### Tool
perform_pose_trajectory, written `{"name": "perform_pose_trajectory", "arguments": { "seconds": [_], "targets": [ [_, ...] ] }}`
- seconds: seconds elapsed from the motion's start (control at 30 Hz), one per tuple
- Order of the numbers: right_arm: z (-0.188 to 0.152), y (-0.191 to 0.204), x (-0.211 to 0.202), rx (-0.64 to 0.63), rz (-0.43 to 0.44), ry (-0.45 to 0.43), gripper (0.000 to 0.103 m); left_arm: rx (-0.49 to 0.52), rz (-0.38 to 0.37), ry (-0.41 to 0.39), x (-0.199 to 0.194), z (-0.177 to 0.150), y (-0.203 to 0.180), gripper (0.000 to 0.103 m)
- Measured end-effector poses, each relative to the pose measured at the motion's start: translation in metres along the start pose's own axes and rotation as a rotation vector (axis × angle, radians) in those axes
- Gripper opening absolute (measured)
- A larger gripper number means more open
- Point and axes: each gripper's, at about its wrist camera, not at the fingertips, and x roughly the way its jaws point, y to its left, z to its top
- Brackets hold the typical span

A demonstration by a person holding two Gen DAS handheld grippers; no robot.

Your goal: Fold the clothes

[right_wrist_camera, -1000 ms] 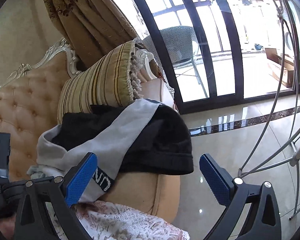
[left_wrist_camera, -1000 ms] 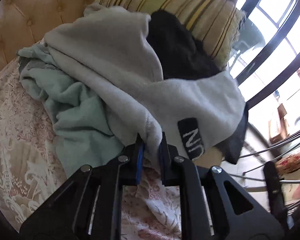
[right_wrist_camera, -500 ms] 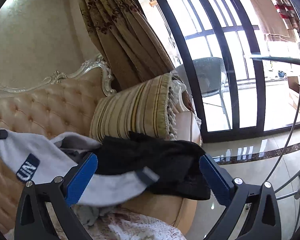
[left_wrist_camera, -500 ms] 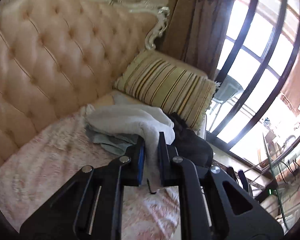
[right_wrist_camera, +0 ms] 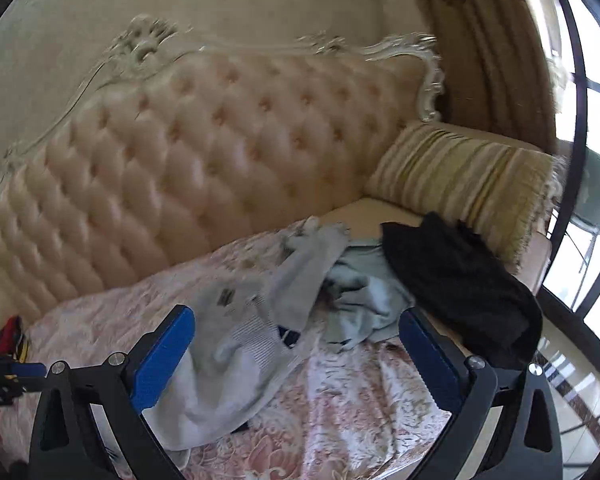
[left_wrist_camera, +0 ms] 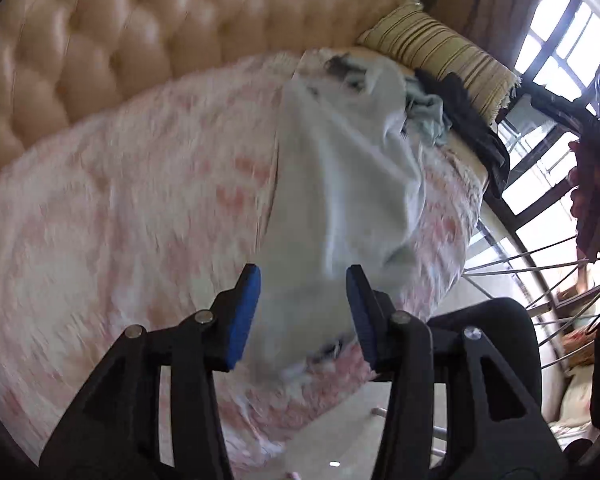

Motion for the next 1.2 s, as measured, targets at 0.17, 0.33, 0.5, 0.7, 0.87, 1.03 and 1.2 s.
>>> {"name": "perform_pose_trajectory", "arguments": {
  "seconds": [0.17,0.33,0.5,0.7,0.87,1.03,1.2],
  "targets": [
    [0.016,0.066,0.054,-0.259,0.076,0.125,0.103,-0.165,-0.048,-0.038,0.005,-0.047,0.019,0.061],
    [0.032,0.042,0.112,-0.203,-0.002,0.198,0.103,-0.211,-0.055,-0.048,0.008,-0.055,0.022,0.062],
    [-0.009,-0.027,0.155,0.045,0.059,0.35,0.103,-0.226,-0.047,-0.023,0.026,-0.048,0.028,0.067],
    [-0.058,-0.034,0.185,0.108,0.138,0.438,0.103,-0.287,-0.037,0.011,0.046,-0.053,0.043,0.067],
    [-0.066,-0.029,0.196,0.141,0.22,0.461,0.061,-0.311,-0.036,0.02,0.049,-0.059,0.046,0.067],
    [-0.06,-0.035,0.188,0.198,0.312,0.422,0.011,-0.325,-0.052,0.027,0.052,-0.061,0.044,0.067],
    [-0.04,-0.029,0.159,0.149,0.312,0.353,0.011,-0.31,-0.058,0.009,0.053,-0.061,0.036,0.067]
  ]
}}
